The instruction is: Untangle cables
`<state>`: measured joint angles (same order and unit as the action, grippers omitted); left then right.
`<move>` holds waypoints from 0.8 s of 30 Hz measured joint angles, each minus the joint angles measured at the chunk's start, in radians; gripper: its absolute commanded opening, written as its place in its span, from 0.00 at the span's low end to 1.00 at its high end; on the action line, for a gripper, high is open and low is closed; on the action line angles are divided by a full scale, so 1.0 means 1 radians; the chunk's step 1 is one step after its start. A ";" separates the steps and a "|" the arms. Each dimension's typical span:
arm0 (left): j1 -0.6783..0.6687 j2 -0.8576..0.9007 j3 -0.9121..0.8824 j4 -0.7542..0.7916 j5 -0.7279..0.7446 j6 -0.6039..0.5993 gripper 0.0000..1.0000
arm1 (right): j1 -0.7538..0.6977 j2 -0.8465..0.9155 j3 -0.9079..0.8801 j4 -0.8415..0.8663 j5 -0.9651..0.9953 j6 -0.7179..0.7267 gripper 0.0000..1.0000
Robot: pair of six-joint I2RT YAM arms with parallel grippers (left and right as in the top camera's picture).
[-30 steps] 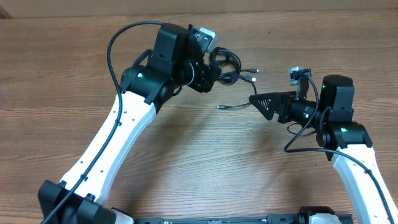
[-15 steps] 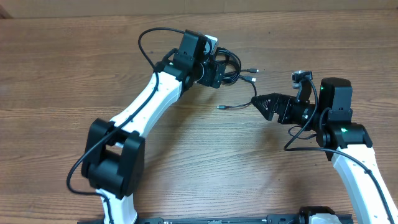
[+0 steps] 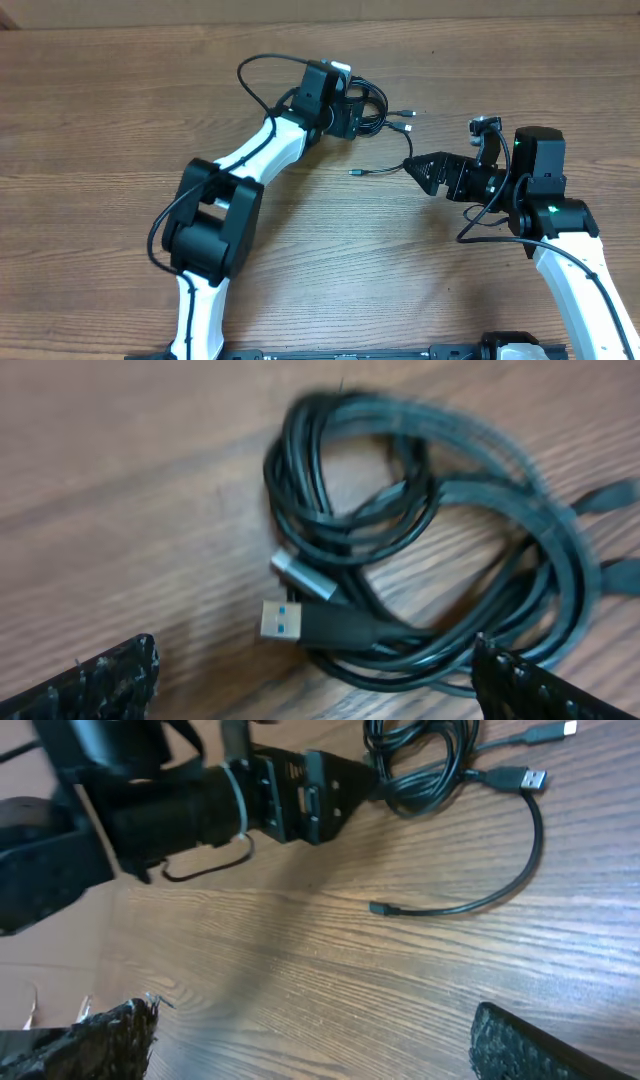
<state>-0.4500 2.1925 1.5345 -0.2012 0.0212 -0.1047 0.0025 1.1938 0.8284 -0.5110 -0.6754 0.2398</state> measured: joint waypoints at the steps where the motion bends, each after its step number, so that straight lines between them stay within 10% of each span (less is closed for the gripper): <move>1: 0.000 0.011 0.000 -0.001 0.000 -0.001 1.00 | 0.000 0.000 0.000 -0.002 0.000 0.000 1.00; 24: -0.028 0.035 0.017 -0.091 0.042 -0.001 0.99 | 0.000 0.000 0.000 -0.002 0.000 -0.001 1.00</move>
<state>-0.4782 2.2272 1.5513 -0.2924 0.0635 -0.1059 0.0025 1.1938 0.8284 -0.5129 -0.6754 0.2390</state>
